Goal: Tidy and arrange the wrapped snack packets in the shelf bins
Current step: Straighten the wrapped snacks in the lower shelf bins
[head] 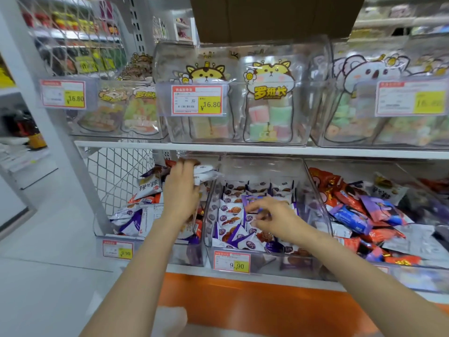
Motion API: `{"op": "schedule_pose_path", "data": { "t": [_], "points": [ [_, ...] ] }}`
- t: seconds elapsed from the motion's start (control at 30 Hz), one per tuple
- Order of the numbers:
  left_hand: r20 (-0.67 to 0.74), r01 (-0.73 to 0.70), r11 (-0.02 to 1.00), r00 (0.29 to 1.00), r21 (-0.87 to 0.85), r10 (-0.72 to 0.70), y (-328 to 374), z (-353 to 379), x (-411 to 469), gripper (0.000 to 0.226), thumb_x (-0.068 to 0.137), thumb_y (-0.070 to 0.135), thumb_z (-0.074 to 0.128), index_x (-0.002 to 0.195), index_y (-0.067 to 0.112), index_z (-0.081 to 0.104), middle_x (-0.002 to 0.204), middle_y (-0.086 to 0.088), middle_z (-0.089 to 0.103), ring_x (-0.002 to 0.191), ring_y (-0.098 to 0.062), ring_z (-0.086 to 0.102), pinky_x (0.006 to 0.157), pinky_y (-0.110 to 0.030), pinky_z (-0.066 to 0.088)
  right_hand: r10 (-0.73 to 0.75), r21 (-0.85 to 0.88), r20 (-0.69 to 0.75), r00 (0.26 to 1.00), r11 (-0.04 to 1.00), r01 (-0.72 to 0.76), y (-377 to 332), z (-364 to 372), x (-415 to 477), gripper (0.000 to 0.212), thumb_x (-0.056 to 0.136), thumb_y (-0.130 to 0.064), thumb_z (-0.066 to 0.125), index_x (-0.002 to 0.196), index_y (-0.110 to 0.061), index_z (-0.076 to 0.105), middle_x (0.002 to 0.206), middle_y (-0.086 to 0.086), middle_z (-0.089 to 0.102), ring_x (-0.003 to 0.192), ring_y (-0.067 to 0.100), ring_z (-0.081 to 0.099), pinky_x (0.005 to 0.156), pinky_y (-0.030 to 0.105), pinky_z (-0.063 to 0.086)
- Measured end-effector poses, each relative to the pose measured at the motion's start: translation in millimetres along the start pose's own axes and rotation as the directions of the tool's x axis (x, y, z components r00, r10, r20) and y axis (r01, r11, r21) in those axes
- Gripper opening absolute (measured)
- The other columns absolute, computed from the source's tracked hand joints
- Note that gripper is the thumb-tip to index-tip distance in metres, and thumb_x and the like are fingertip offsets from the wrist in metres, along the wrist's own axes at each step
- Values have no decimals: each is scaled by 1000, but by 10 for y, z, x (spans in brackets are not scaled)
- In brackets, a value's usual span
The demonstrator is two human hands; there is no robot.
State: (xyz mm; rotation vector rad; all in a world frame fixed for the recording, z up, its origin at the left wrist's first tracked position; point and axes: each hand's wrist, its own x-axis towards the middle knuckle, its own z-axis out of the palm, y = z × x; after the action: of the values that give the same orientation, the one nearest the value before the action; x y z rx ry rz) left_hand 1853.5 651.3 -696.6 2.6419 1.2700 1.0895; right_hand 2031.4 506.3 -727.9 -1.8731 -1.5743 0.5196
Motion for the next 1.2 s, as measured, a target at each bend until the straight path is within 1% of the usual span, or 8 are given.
{"op": "schedule_pose_path", "data": {
  "t": [0.13,0.23,0.3,0.53,0.63,0.77,0.97,1.2],
  "points": [
    [171,19,992,984,127,-40,-161,98,-76,58,78,-2,61,132,4,42,130,-20,42,117,-38,39,90,-43,36,13,-13,62,998,1000,-12,42,51,-4,26,86,-8,66,110,-17,63,106,-7,57,87,18,62,81,24,52],
    [449,91,996,889,17,-89,-226,166,-121,82,83,13,66,148,16,16,147,-10,18,134,-30,23,105,-43,33,47,-29,92,995,999,-45,60,51,22,24,87,-13,67,110,-17,64,101,-5,59,82,15,59,77,20,49],
    [499,133,990,862,-51,-90,-248,130,-107,91,81,22,71,149,19,11,149,-7,14,137,-26,21,108,-41,31,68,-14,133,989,998,-67,60,43,28,23,86,-20,68,109,-20,65,98,-1,63,83,13,58,79,22,48],
    [490,178,967,869,-180,-69,-335,-3,-121,81,76,18,76,143,19,30,147,-5,31,135,-23,28,108,-37,28,119,-129,329,937,988,-80,54,91,40,32,81,-26,73,110,-15,65,90,5,68,83,16,62,80,30,50],
    [402,124,990,911,-61,-89,-332,26,-137,71,75,25,77,136,19,40,143,-2,38,129,-23,36,98,-36,35,124,-234,263,957,970,-62,63,108,71,31,83,-27,70,111,-13,66,82,4,64,75,14,57,77,32,49],
    [279,73,995,956,66,-89,-274,141,-139,65,78,29,73,134,20,43,141,-3,38,126,-26,38,95,-39,39,125,-112,133,983,987,-111,50,13,125,28,86,-23,68,114,-17,64,67,-5,59,58,5,52,71,29,48],
    [360,109,994,927,27,-111,-260,108,-63,72,77,28,75,139,22,39,144,-3,34,130,-28,32,104,-40,30,123,42,64,990,991,-126,77,-137,131,18,89,-12,64,96,-27,59,66,-2,50,56,8,46,51,10,36],
    [346,129,987,934,-99,-87,-253,-26,-156,70,81,24,71,141,17,37,146,-5,31,134,-25,28,109,-34,23,202,-271,452,869,959,-82,53,-120,73,29,87,-16,66,115,-13,62,71,-9,51,64,9,51,57,15,43]
  ]
}}
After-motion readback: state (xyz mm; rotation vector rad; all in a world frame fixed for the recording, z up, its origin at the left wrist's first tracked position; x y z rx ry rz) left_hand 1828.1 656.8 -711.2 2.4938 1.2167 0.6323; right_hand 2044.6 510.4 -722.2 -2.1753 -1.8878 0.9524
